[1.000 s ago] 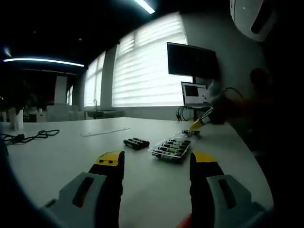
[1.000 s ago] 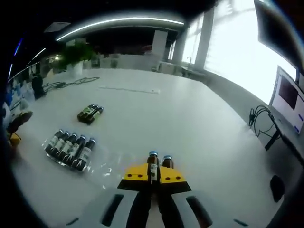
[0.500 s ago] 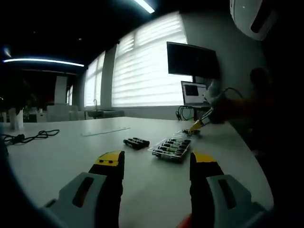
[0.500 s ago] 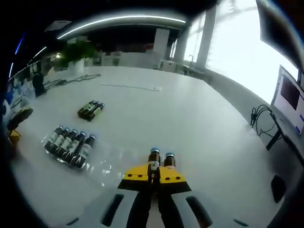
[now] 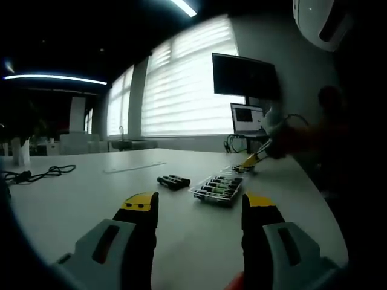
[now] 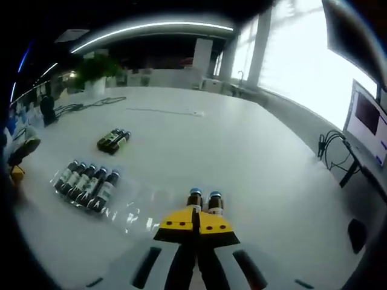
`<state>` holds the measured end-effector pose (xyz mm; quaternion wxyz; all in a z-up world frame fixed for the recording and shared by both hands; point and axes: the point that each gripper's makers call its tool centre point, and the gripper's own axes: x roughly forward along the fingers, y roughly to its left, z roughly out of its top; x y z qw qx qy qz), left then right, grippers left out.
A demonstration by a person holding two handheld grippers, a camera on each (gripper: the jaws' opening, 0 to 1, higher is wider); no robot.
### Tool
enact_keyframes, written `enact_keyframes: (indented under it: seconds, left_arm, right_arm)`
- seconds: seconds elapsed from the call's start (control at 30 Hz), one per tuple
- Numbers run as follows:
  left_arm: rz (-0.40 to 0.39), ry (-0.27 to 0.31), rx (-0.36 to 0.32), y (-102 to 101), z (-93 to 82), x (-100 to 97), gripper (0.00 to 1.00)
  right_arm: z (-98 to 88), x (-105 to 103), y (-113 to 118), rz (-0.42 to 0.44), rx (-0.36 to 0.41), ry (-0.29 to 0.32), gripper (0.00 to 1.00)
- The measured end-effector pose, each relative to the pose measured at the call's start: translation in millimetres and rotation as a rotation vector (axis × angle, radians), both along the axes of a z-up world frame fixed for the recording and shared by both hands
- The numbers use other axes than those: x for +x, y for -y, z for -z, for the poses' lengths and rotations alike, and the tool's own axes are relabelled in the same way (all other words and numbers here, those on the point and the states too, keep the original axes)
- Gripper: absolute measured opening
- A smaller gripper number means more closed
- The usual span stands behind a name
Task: Grip medicine bottles put into box
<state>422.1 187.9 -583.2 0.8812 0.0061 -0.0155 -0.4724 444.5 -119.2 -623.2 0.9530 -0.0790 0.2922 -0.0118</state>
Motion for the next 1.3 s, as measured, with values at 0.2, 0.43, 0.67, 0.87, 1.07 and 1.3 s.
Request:
enact_keyframes:
  seconds: [0.2,0.43,0.67,0.87,1.07,1.3]
  left_arm:
    - [-0.001,0.0,0.001,-0.1,-0.1,0.0,0.48]
    - [-0.001,0.001,0.002,-0.2,-0.2,0.0,0.48]
    - [-0.001,0.0,0.004,-0.1,0.3,0.2,0.48]
    - [-0.001,-0.003,0.007,0.4,1.2,0.7,0.48]
    - [-0.008,-0.001,0.006,-0.5,0.9,1.1,0.48]
    - [-0.007,-0.001,0.007,-0.2,1.1,0.6,0.48]
  right_arm:
    - [0.0,0.5,4.7,-0.007,0.03,0.0,0.03]
    - [-1.6,1.9,1.6,-0.028,0.008,-0.003,0.03]
    - [-3.9,3.3,-0.7,-0.033,0.034,0.008,0.03]
    - [-6.9,6.1,-10.6,-0.078,0.059,0.015,0.06]
    - [-16.3,16.1,-18.8,-0.119,0.108,0.035,0.08]
    - [-24.5,28.8,-40.9,-0.216,0.146,0.027,0.12]
